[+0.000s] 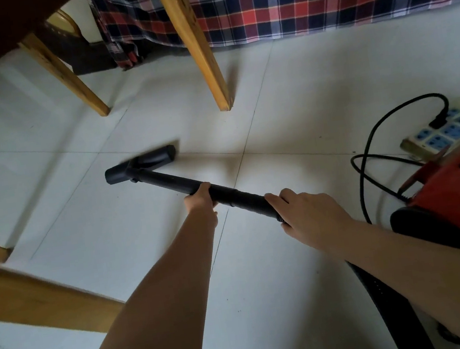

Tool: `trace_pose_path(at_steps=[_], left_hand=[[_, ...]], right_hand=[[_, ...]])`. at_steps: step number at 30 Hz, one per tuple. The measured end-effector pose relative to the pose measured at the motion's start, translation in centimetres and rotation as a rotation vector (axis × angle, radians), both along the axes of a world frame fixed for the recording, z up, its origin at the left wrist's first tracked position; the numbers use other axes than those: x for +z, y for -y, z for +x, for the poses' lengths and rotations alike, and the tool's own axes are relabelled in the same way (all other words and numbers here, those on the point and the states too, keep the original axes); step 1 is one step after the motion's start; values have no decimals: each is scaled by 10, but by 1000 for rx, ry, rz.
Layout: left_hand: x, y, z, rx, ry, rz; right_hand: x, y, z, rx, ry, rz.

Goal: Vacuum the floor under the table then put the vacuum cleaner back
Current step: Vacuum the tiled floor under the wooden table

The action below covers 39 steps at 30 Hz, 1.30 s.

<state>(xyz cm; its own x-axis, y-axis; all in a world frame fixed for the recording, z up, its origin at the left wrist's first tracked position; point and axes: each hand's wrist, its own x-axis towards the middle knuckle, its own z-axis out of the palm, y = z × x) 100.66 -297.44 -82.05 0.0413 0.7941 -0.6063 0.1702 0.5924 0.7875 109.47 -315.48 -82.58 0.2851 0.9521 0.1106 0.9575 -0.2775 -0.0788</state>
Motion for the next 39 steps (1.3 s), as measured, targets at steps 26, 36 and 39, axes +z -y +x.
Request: trace_pose_path(at_steps=[26, 36, 39], left_hand=[[-2, -58, 45, 63, -86, 79], [7, -9, 58, -91, -69, 16], [13, 21, 54, -42, -35, 46]], right_hand=[[18, -26, 21, -149, -58, -64], [41, 34, 12, -289, -126, -10], [45, 59, 5, -311, -93, -5]])
